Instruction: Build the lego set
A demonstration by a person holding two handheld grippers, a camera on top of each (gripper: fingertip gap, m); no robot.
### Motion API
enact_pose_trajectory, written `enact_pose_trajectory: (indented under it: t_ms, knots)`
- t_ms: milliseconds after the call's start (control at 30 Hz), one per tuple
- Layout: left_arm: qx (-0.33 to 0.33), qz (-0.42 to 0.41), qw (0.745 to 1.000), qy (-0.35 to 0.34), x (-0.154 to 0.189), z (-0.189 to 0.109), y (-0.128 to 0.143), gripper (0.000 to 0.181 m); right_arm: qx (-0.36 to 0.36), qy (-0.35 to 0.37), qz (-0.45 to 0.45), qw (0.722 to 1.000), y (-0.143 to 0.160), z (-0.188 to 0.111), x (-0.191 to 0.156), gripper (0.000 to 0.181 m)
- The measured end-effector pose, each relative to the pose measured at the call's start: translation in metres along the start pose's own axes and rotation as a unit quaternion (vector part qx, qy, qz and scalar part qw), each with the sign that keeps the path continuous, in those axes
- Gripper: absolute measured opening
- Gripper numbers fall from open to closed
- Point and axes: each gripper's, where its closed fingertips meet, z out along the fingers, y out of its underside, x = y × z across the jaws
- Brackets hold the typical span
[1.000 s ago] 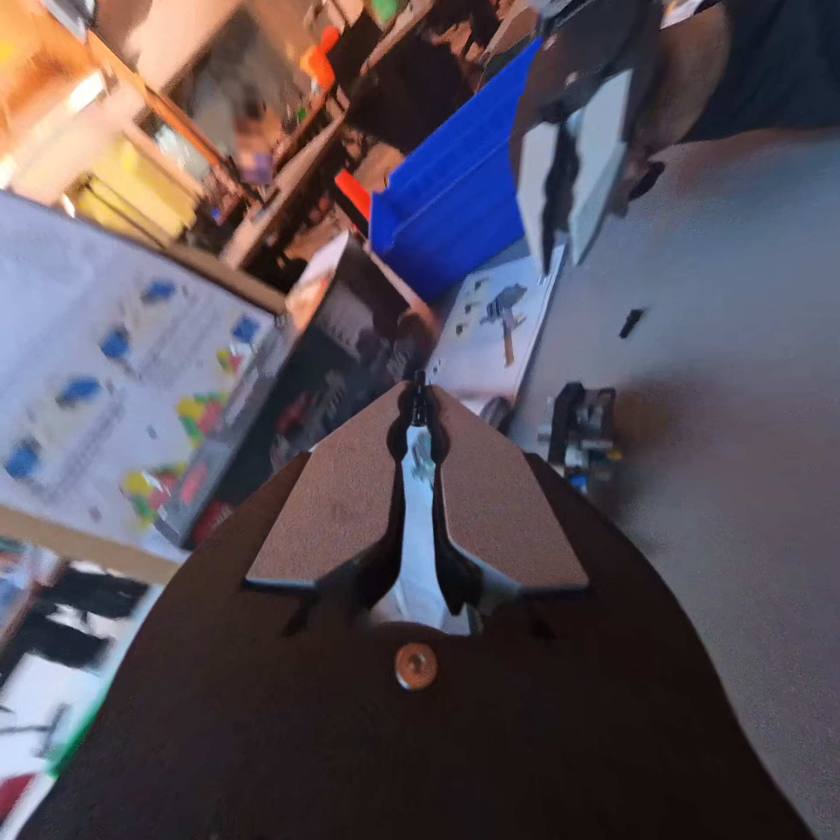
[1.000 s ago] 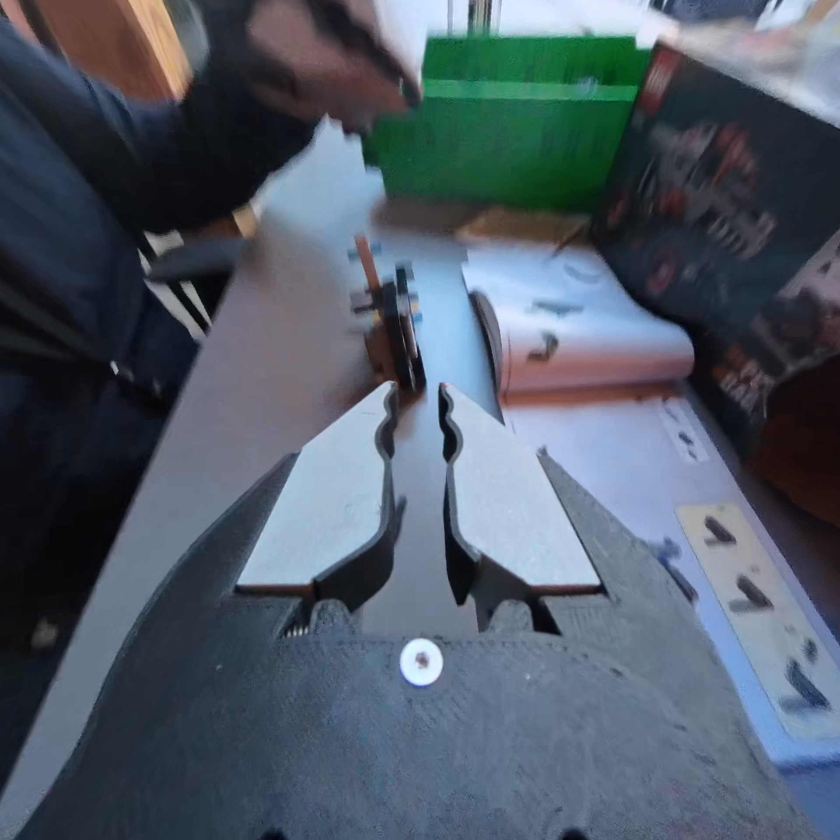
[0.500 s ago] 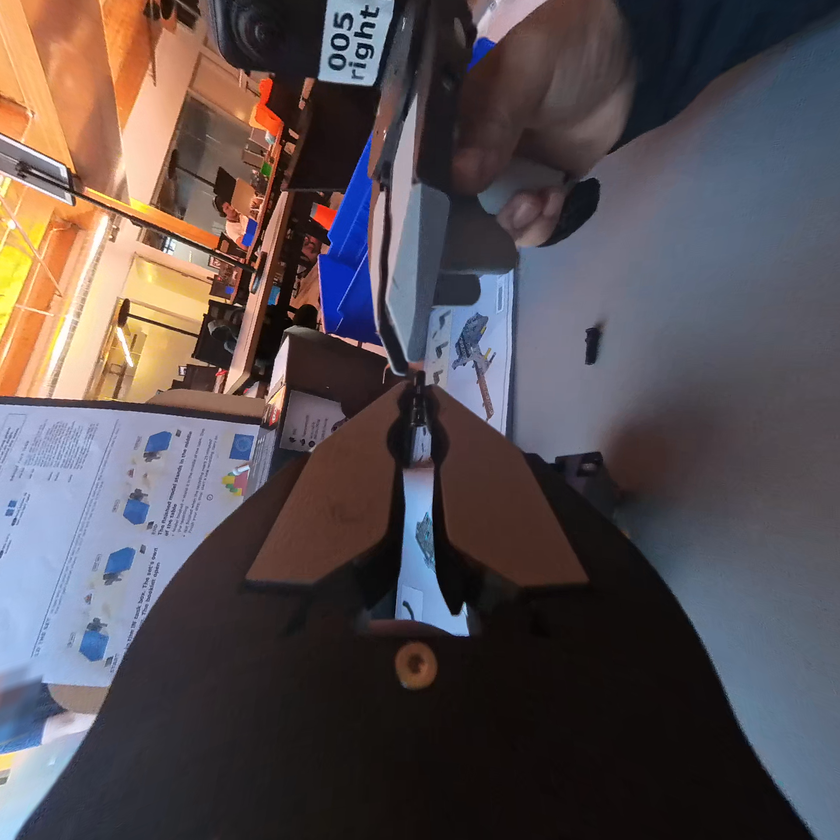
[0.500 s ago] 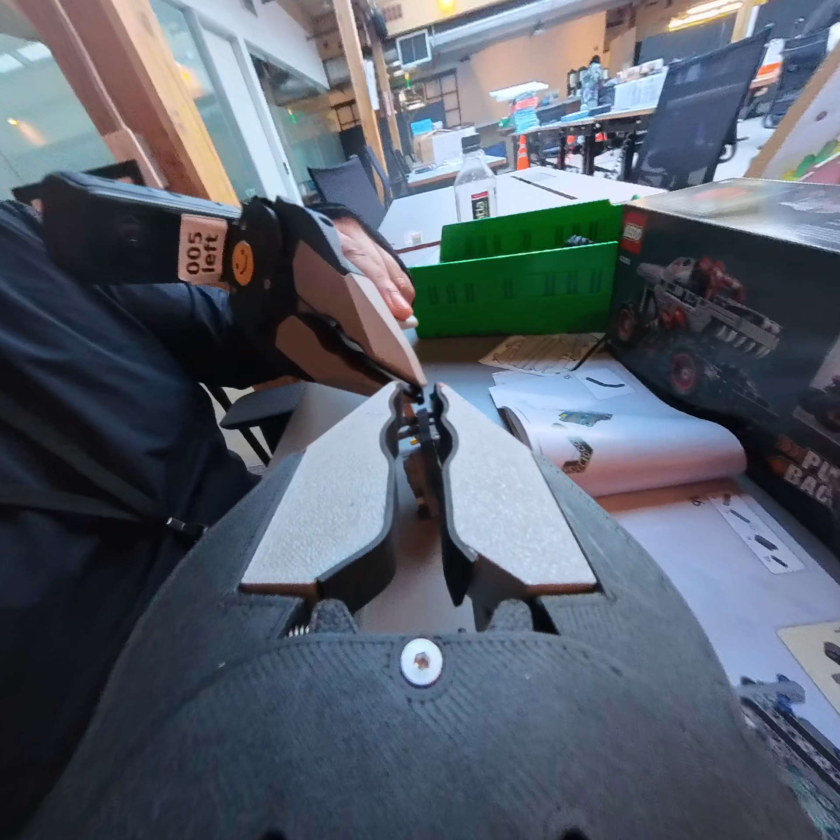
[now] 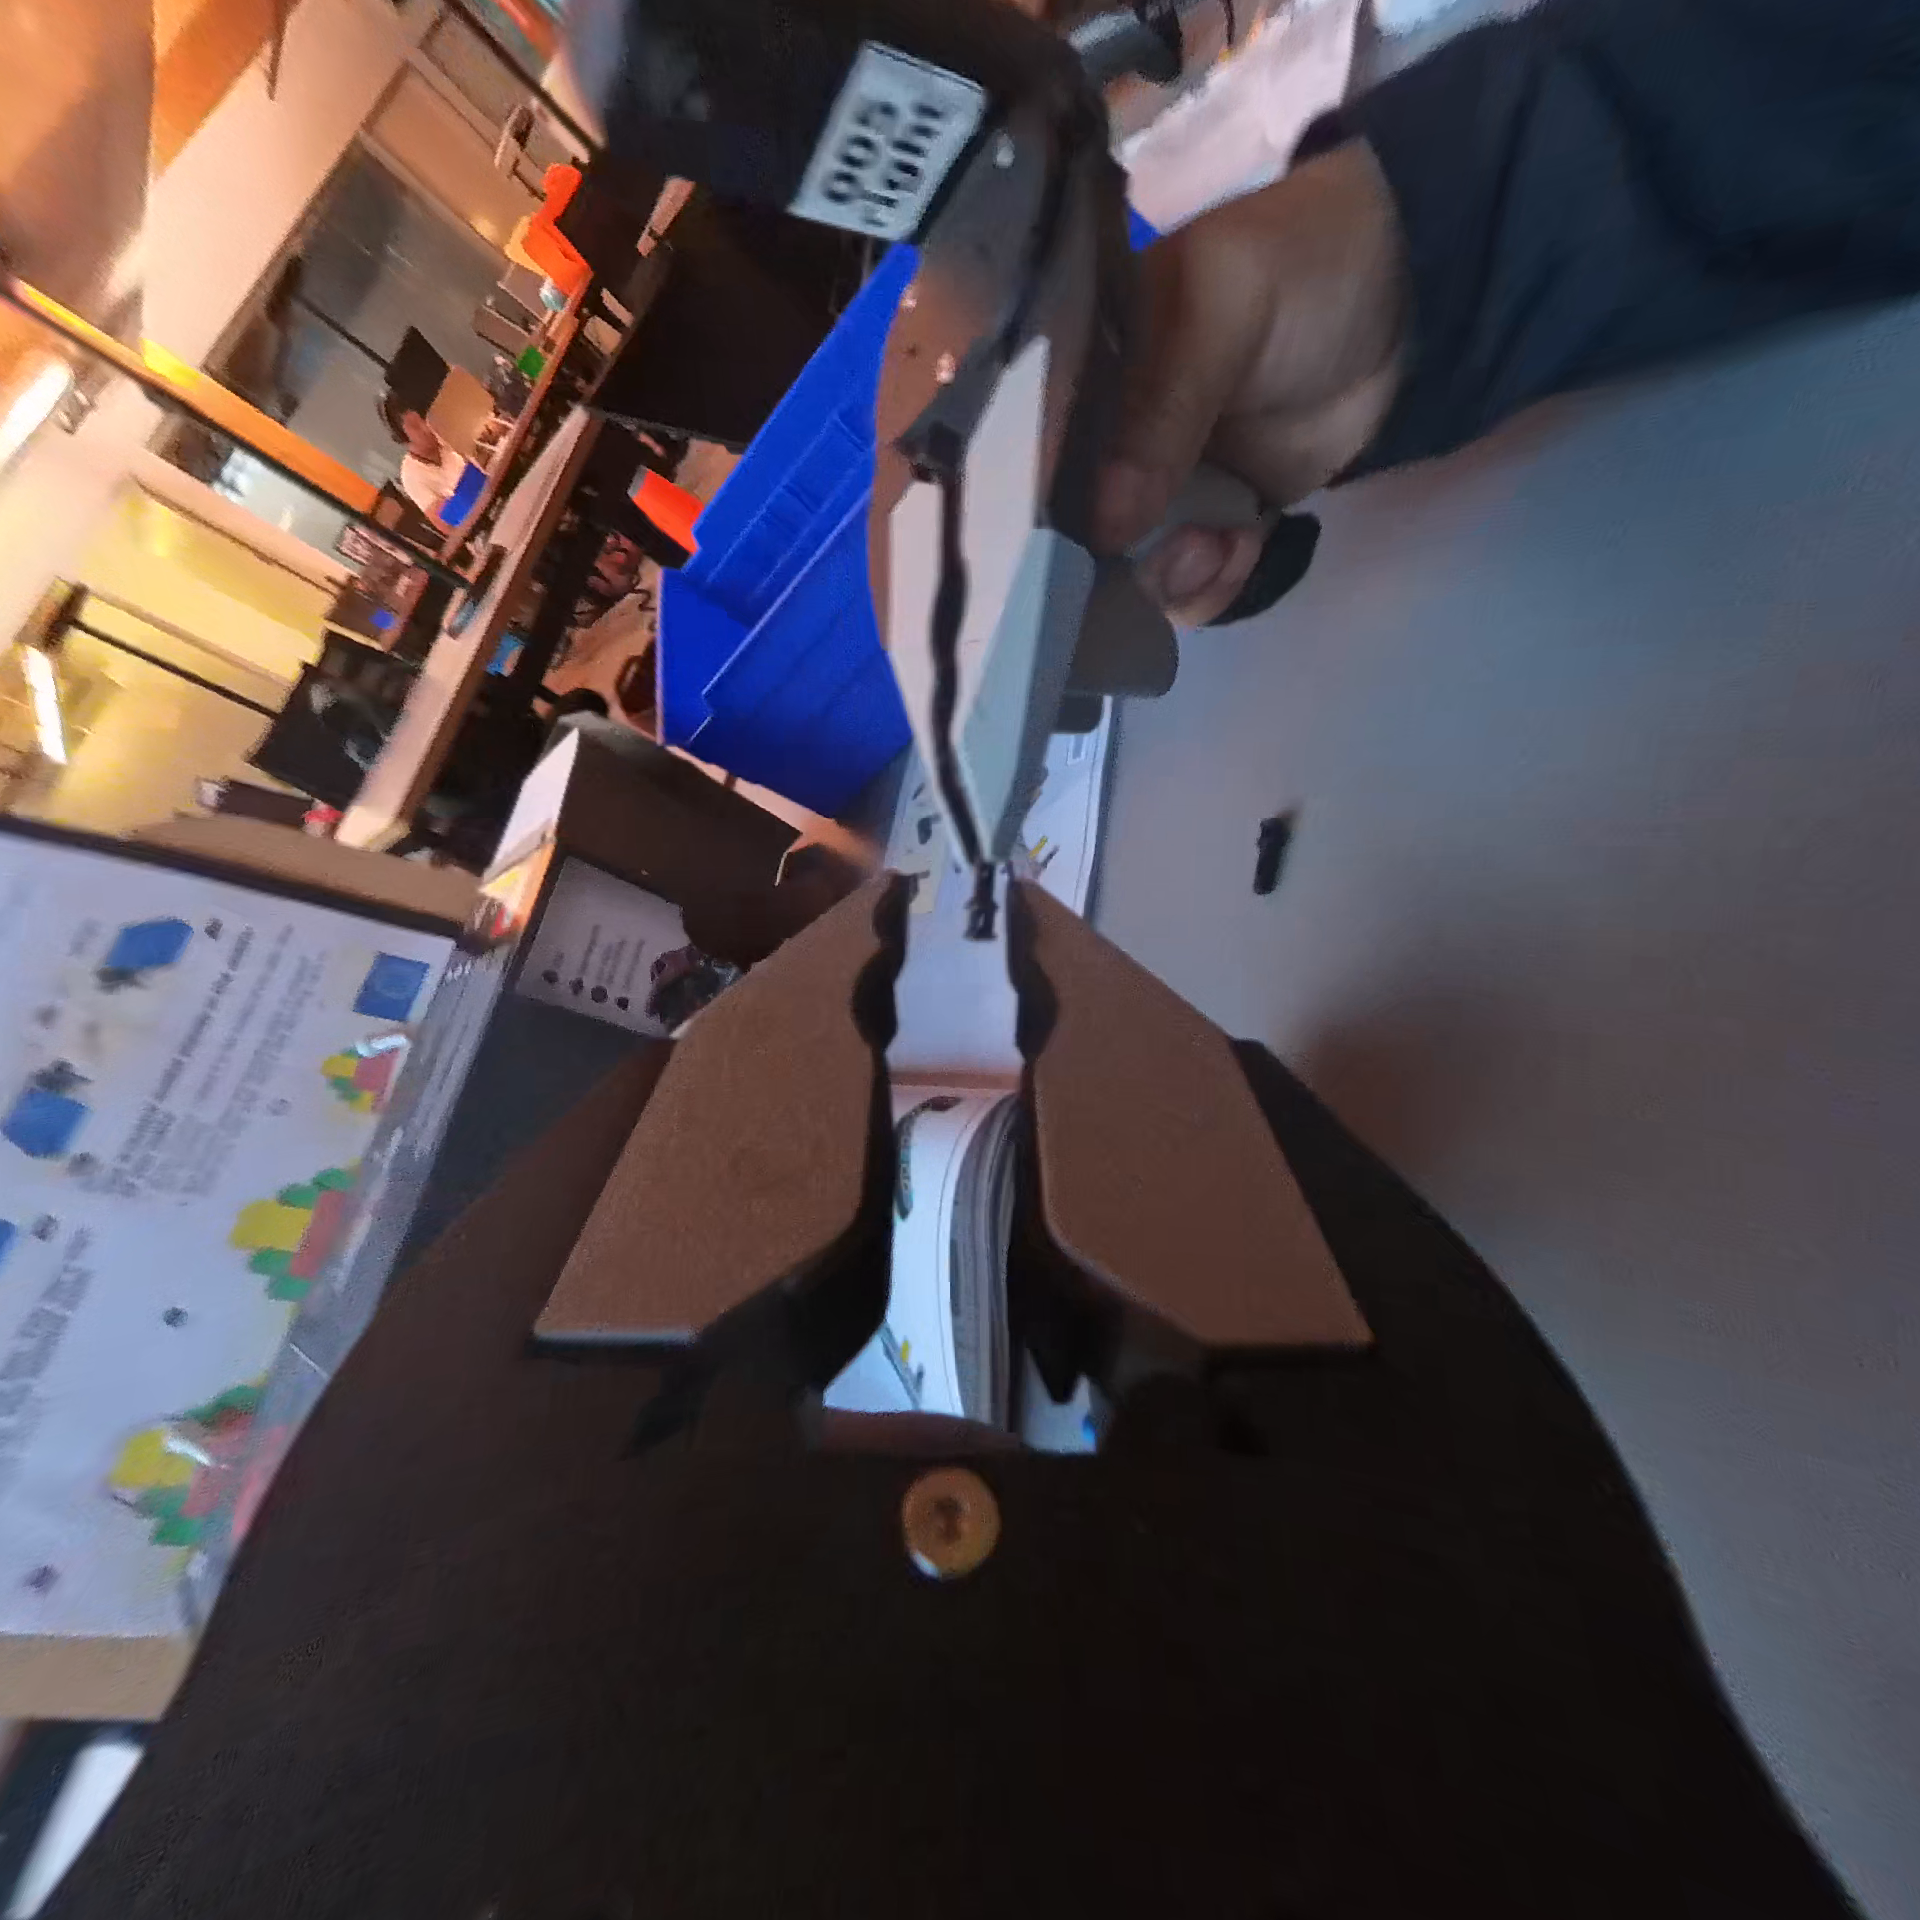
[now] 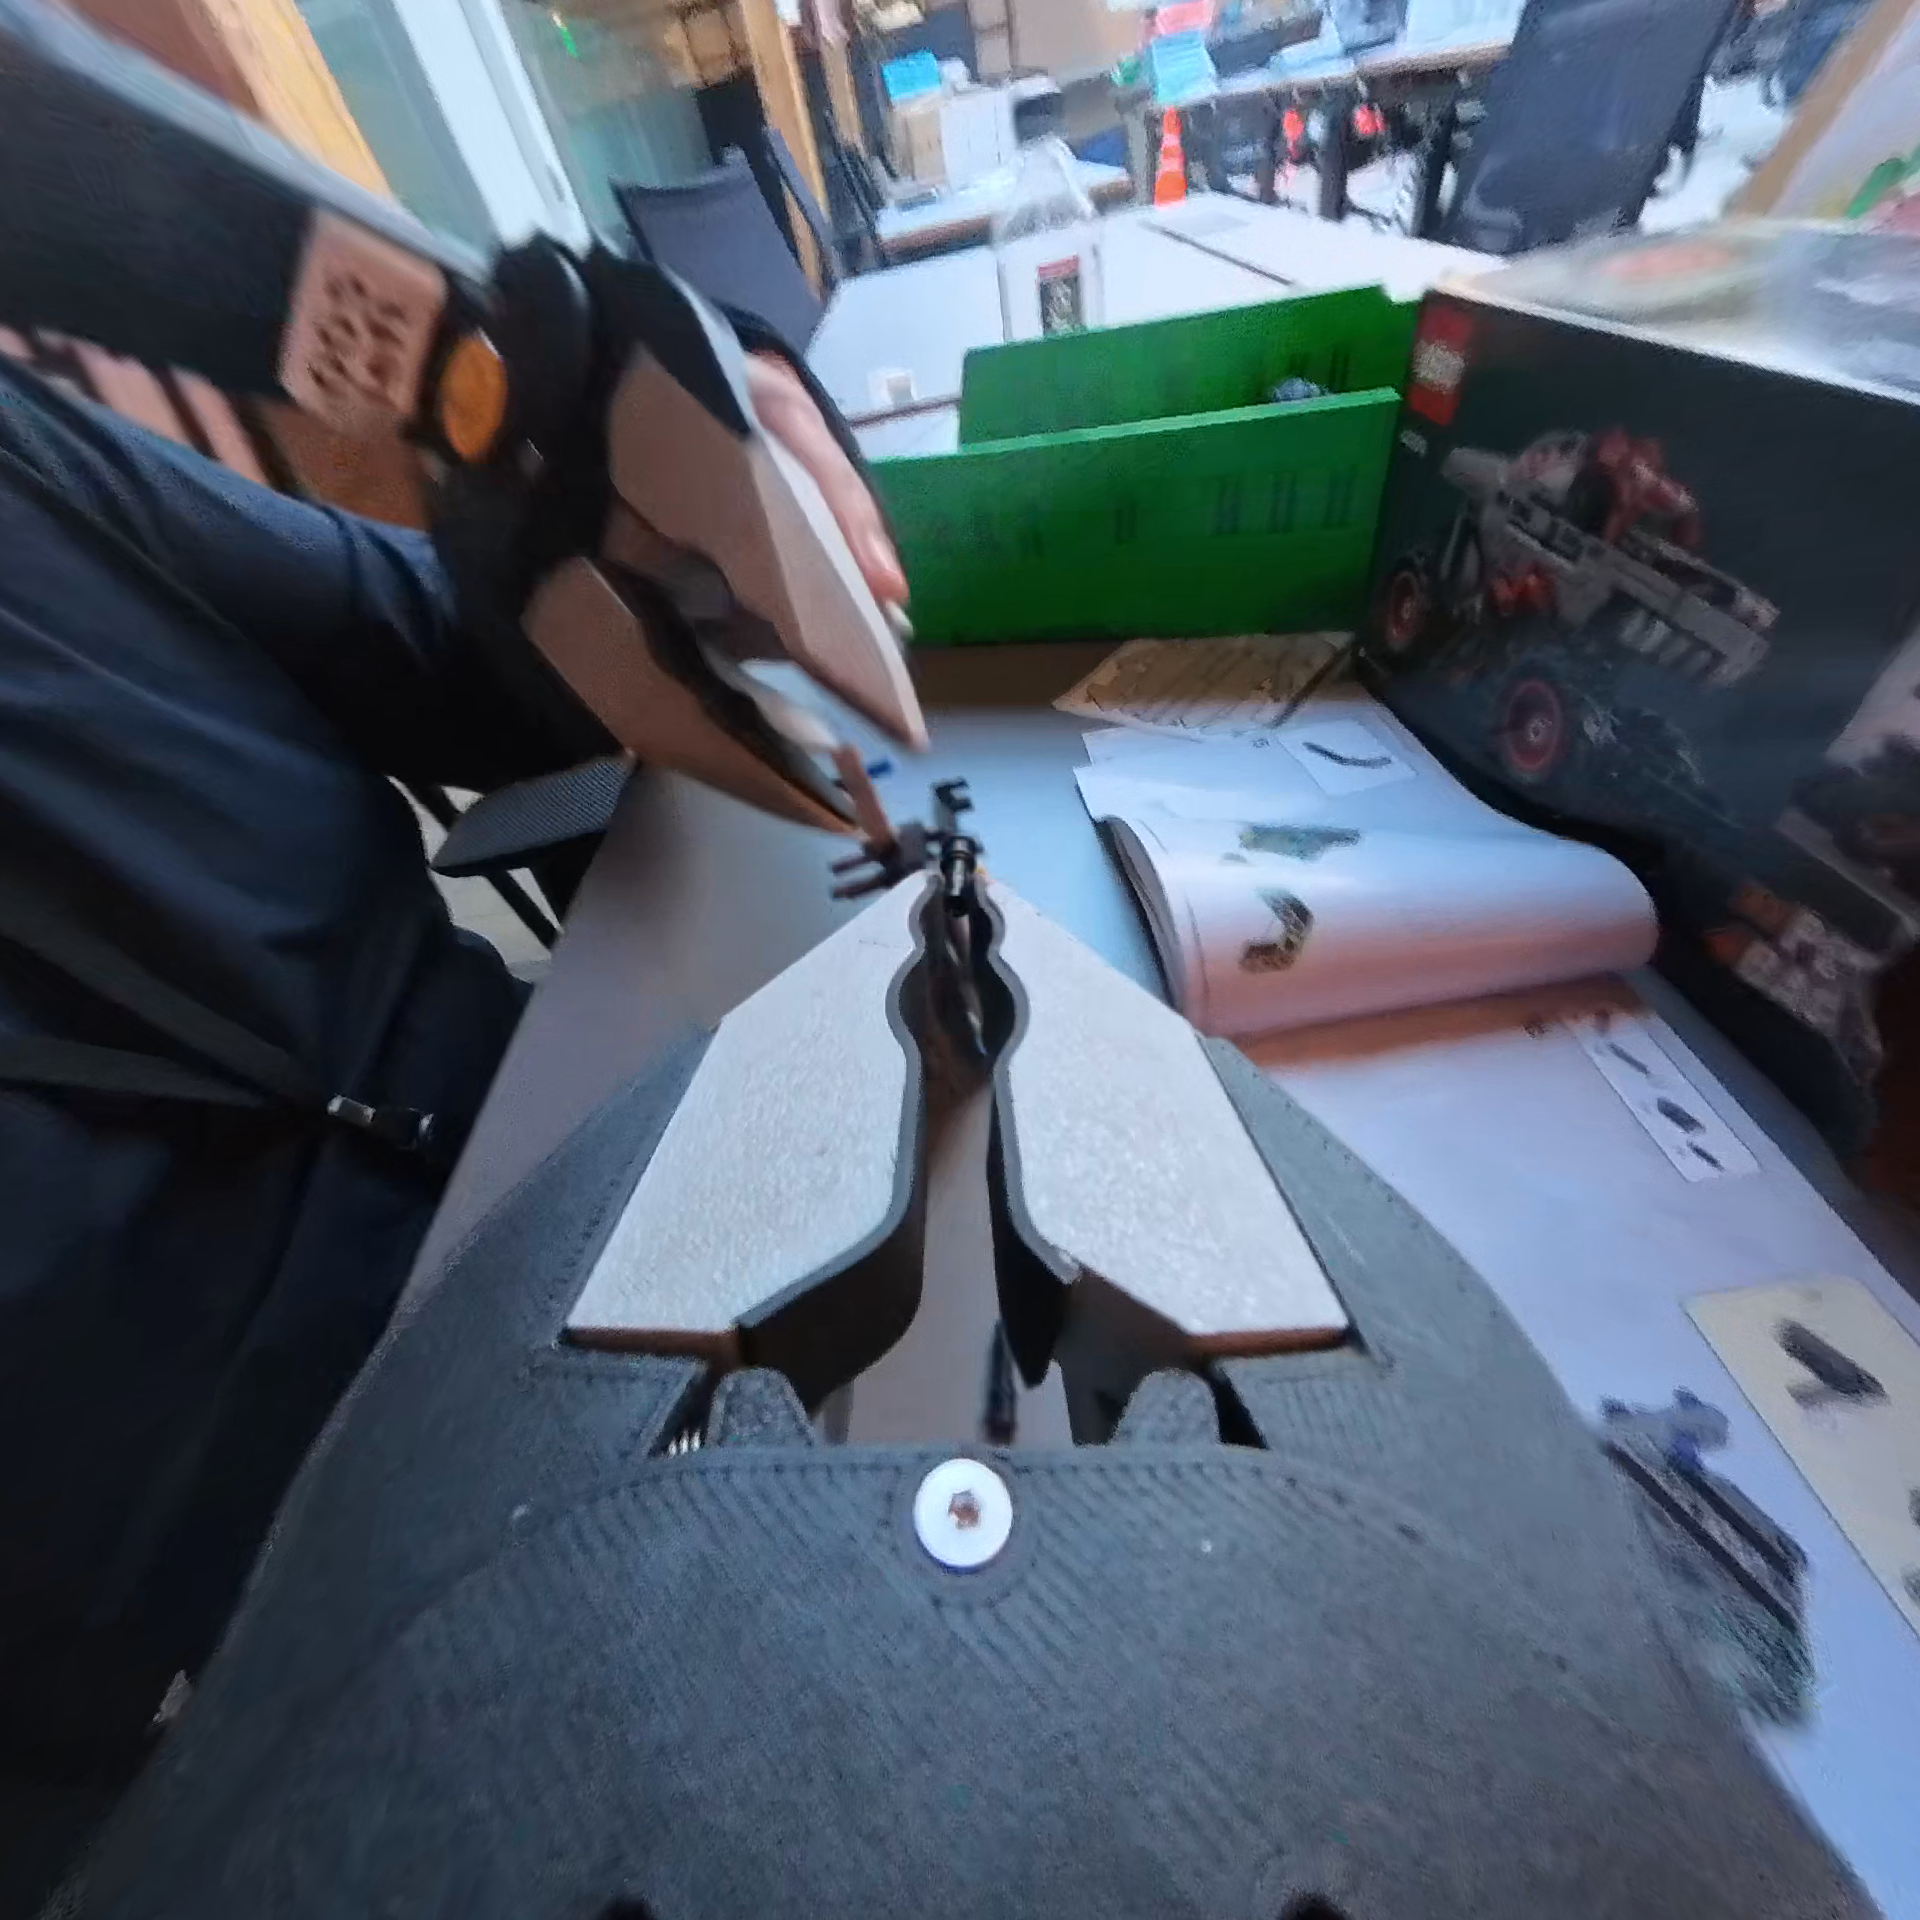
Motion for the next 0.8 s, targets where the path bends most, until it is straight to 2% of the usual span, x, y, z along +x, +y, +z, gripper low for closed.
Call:
enact_pose_trajectory:
  t_ms: [33, 133, 167, 233, 333, 433, 533, 700, 800]
  knots:
    - [0.010, -0.029, 1.000, 0.001, -0.007, -0.007, -0.001, 0.020, -0.015, 0.015, 0.008, 1.000, 0.006, -0.005, 0.008, 0.001]
    - [0.043, -0.116, 0.992, 0.002, -0.031, -0.029, 0.002, 0.018, -0.122, 0.082, 0.002, 0.989, 0.042, -0.024, 0.035, 0.002]
    - [0.042, -0.133, 0.990, 0.002, -0.036, -0.034, 0.008, 0.018, -0.157, 0.078, -0.012, 0.984, 0.055, -0.027, 0.034, 0.002]
    - [0.020, -0.150, 0.988, -0.008, -0.044, -0.039, 0.030, 0.018, -0.209, 0.041, -0.009, 0.977, 0.077, -0.029, 0.023, 0.001]
    - [-0.035, -0.242, 0.970, 0.002, -0.039, -0.039, 0.072, 0.020, -0.267, 0.054, -0.025, 0.962, 0.100, -0.032, 0.029, 0.001]
    - [-0.050, -0.281, 0.958, 0.003, -0.035, -0.044, 0.099, 0.022, -0.277, 0.040, -0.027, 0.960, 0.107, -0.032, 0.025, 0.001]
    - [-0.049, -0.305, 0.951, 0.022, -0.026, -0.051, 0.111, 0.026, -0.288, 0.028, -0.022, 0.957, 0.114, -0.033, 0.023, 0.001]
    - [-0.039, -0.306, 0.950, 0.050, -0.010, -0.070, 0.120, 0.038, -0.288, 0.029, -0.018, 0.957, 0.116, -0.035, 0.025, 0.006]
    - [0.002, -0.311, 0.949, 0.055, -0.010, -0.088, 0.115, 0.039, -0.279, 0.016, -0.014, 0.960, 0.112, -0.035, 0.020, 0.015]
